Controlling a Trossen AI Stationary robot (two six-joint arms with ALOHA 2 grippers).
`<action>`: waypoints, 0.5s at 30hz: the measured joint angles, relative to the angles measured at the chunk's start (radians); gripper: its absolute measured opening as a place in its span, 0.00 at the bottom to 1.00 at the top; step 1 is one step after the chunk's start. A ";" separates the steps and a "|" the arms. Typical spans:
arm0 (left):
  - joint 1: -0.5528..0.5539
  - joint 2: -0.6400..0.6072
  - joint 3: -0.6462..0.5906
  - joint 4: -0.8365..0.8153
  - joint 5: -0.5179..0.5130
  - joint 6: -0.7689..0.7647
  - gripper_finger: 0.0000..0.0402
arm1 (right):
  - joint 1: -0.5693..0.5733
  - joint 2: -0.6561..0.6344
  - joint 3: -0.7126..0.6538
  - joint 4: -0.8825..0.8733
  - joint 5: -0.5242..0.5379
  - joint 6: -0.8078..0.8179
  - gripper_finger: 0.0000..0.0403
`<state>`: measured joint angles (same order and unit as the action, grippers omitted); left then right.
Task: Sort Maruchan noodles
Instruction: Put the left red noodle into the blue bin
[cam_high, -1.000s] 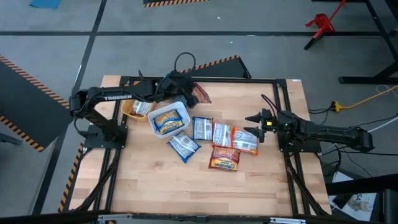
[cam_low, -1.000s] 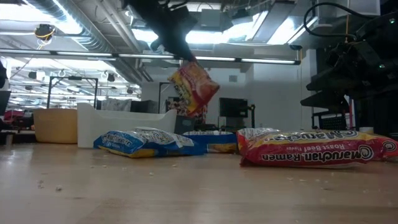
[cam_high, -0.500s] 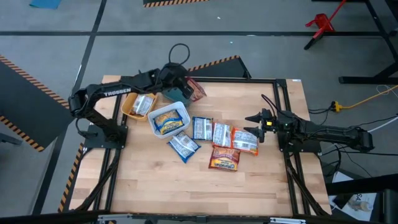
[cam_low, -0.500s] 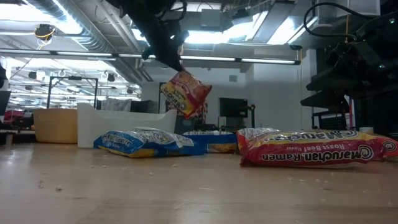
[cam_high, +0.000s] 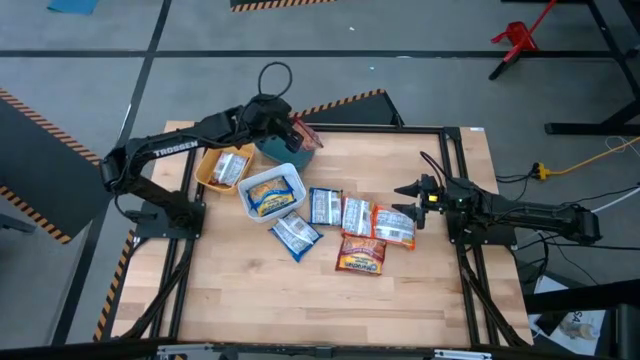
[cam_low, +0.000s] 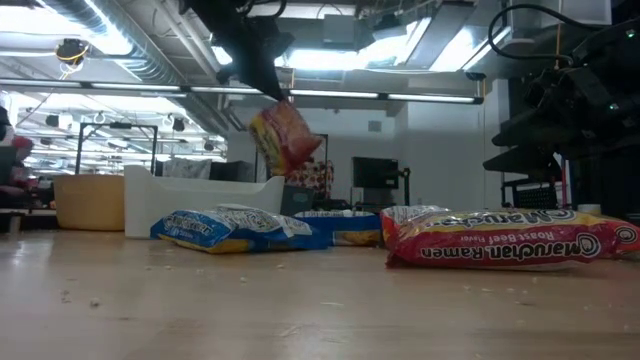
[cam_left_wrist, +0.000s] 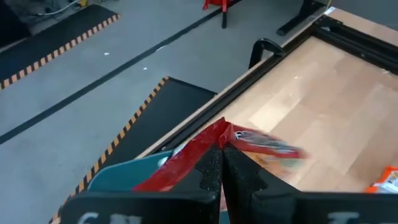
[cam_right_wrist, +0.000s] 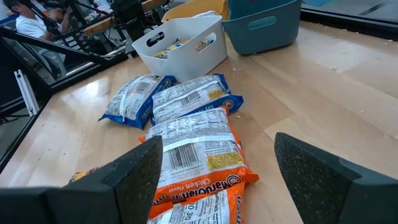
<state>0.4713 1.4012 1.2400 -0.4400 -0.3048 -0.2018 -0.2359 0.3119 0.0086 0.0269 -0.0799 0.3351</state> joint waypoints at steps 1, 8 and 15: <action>0.000 0.000 0.000 -0.004 0.000 -0.001 0.00 | 0.000 0.000 0.000 0.000 0.000 0.000 0.74; 0.009 -0.004 0.000 -0.008 -0.001 -0.018 0.00 | 0.000 0.000 0.000 0.000 0.000 0.000 0.74; 0.041 0.001 0.000 -0.065 -0.024 -0.068 0.00 | 0.000 0.000 0.000 0.000 0.000 0.000 0.74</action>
<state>0.5124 1.4017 1.2399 -0.5052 -0.3284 -0.2694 -0.2356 0.3120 0.0088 0.0269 -0.0795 0.3349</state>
